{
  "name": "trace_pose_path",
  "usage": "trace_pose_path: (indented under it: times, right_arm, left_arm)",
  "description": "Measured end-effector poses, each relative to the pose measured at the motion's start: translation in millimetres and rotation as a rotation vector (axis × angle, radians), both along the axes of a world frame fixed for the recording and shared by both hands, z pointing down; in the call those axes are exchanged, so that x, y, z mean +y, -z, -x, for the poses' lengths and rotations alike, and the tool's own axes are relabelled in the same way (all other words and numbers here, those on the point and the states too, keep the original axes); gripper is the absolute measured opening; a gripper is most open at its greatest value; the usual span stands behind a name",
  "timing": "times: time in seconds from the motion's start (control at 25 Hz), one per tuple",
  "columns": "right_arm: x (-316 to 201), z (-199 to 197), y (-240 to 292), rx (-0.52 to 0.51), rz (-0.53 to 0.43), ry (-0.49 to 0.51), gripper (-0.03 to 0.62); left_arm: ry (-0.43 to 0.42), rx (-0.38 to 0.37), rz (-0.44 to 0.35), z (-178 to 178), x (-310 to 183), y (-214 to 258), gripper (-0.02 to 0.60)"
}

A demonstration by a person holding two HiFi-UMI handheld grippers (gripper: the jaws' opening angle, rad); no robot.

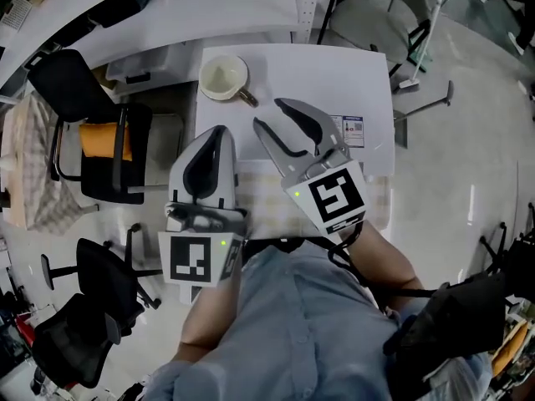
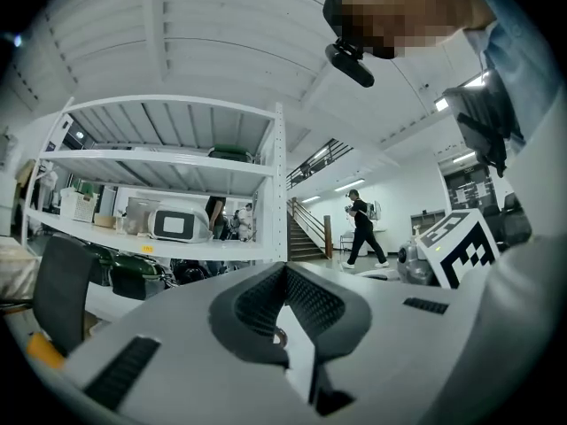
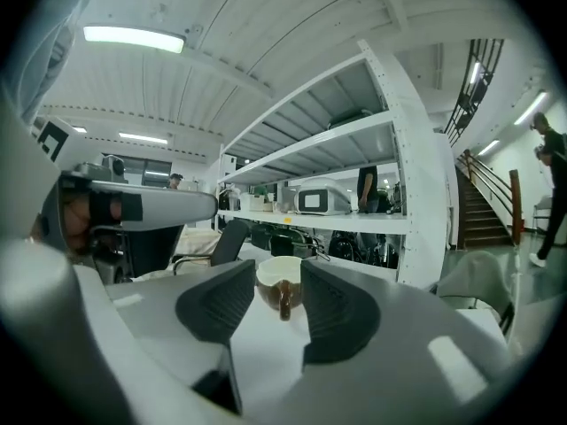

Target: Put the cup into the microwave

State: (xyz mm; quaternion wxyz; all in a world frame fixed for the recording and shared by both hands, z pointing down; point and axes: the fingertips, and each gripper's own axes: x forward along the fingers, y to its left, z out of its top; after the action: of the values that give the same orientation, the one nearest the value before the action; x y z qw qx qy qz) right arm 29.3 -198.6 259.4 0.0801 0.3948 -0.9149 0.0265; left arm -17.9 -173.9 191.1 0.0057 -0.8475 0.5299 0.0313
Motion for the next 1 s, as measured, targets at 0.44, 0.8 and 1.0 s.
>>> trace_pose_path:
  times: [0.44, 0.8, 1.0]
  right_arm:
    - [-40.3, 27.9, -44.5, 0.116, 0.082, -0.03, 0.164]
    - [-59.1, 40.7, -70.3, 0.203, 0.152, -0.052, 0.156]
    - [-66.4, 43.7, -76.4, 0.22, 0.172, -0.061, 0.135]
  left_arm:
    - [-0.002, 0.051, 0.073, 30.1, -33.7, -26.9, 0.005]
    - [0.011, 0.044, 0.132, 52.5, -42.7, -45.5, 0.005]
    - [0.018, 0.058, 0.14, 62.8, -47.4, -49.9, 0.005]
